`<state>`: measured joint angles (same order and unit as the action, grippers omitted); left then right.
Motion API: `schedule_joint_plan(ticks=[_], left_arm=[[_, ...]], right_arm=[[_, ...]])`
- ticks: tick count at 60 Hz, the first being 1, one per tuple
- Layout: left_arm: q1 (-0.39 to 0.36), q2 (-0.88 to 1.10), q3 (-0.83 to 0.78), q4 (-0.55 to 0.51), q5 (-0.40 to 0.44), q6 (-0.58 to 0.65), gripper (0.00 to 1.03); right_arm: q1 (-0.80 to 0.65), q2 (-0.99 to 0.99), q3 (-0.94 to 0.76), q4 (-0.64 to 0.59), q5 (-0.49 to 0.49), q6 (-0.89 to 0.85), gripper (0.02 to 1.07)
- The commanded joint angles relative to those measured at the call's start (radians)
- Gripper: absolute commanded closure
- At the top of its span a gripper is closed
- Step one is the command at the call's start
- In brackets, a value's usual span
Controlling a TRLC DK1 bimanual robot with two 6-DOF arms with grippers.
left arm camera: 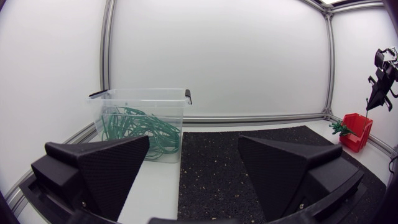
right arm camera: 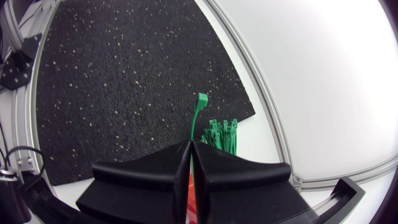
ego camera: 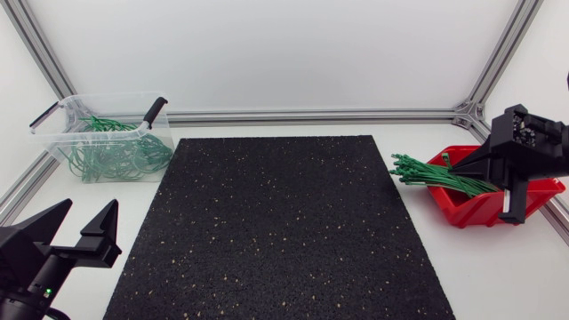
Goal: Take a green cable tie from the red box, thread the tail through the head to close it, then place it in the transparent bin on the left.
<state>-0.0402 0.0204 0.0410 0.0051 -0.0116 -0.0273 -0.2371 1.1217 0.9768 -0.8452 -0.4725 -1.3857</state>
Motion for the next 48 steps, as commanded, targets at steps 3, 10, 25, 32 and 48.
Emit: schedule_joint_plan(ticks=[3,10,25,32,48], left_arm=[[-0.009,0.01,-0.038,-0.028,0.007,-0.02,0.04],[-0.009,0.01,-0.038,-0.028,0.007,-0.02,0.04],[-0.001,0.021,-0.038,-0.03,0.007,-0.02,0.04],[0.0,0.019,-0.038,-0.03,0.007,-0.02,0.04],[-0.001,0.019,-0.038,-0.03,0.007,-0.02,0.04]], right_arm=[[0.021,-0.011,0.1,-0.129,-0.054,0.076,1.01],[0.064,-0.028,0.142,-0.226,-0.091,0.1,1.01],[0.217,-0.088,0.166,-0.321,-0.12,0.211,1.01],[0.321,-0.128,0.143,-0.325,-0.104,0.277,1.01],[0.706,-0.145,0.094,-0.272,-0.003,0.628,1.01]])
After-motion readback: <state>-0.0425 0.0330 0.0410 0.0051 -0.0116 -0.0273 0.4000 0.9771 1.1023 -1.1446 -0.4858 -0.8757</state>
